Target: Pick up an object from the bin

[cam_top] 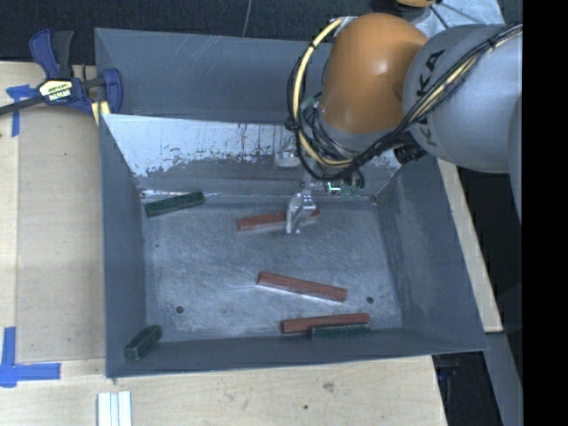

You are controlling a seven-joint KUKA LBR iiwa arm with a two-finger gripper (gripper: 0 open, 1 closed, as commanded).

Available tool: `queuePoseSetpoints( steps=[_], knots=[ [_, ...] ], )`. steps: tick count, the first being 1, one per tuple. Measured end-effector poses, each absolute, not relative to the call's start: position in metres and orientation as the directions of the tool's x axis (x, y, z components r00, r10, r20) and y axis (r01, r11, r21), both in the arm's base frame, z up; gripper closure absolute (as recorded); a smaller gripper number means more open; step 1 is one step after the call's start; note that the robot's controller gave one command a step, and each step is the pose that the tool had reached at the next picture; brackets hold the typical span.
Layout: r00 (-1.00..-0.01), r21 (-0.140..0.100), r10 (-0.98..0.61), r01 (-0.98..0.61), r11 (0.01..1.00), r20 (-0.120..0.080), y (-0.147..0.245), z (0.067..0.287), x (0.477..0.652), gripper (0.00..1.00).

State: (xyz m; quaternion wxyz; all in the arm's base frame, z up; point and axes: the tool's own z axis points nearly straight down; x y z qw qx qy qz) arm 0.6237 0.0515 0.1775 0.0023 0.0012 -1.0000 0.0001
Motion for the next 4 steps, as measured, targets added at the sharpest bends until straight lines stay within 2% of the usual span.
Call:
queuePoseSetpoints(
  steps=[1,2,3,4],
  knots=[
    [-1.0,0.001,-0.001,-0.001,1.0,-0.004,0.051,0.182,0.626,0.0],
    [-1.0,0.002,0.005,0.005,1.0,-0.013,0.052,0.08,0.629,1.0],
    [-1.0,0.002,0.006,0.006,1.0,-0.012,0.052,0.08,0.629,1.0],
    [-1.0,0.0,-0.024,-0.024,1.0,-0.006,0.04,0.235,0.628,1.0]
  ],
)
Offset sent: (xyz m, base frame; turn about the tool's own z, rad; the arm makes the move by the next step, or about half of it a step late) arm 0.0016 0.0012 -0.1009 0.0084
